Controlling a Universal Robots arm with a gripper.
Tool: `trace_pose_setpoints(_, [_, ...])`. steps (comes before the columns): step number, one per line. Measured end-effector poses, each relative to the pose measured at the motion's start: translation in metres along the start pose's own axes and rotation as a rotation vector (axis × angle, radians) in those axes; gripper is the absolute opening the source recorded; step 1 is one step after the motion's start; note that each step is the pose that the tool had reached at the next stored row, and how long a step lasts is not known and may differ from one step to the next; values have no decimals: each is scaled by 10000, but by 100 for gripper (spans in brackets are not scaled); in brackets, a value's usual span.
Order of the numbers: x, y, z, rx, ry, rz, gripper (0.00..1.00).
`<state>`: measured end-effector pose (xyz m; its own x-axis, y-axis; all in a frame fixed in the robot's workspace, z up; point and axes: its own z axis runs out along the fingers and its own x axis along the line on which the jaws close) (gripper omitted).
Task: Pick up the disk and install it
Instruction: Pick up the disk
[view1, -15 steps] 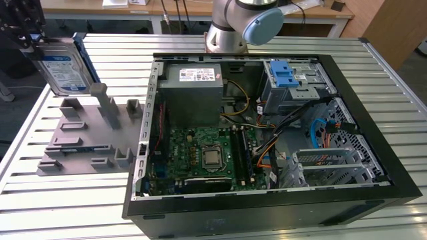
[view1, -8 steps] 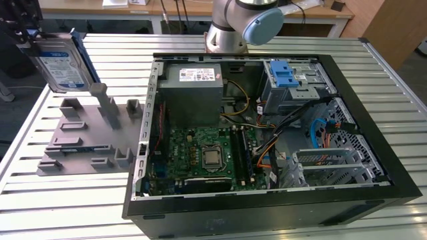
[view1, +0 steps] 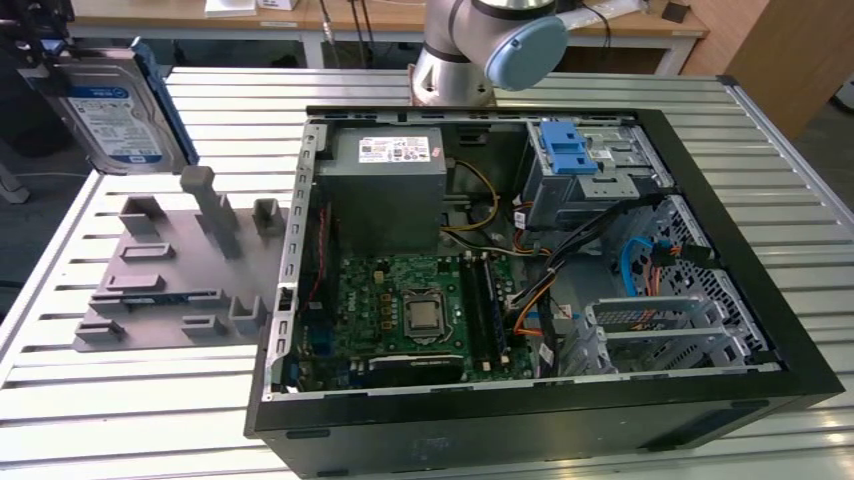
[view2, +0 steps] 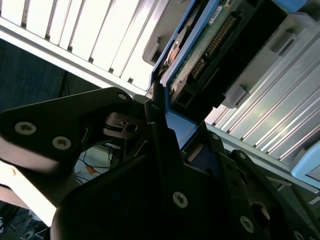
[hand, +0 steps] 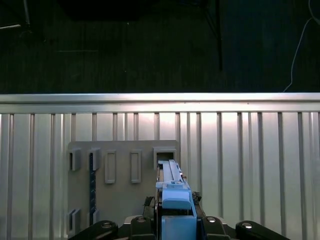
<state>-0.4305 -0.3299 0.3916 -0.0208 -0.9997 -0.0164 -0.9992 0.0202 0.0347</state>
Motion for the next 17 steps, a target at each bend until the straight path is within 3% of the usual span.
trace_pose_setpoints(17, [-6, 13, -354, 81, -2, -1, 36])
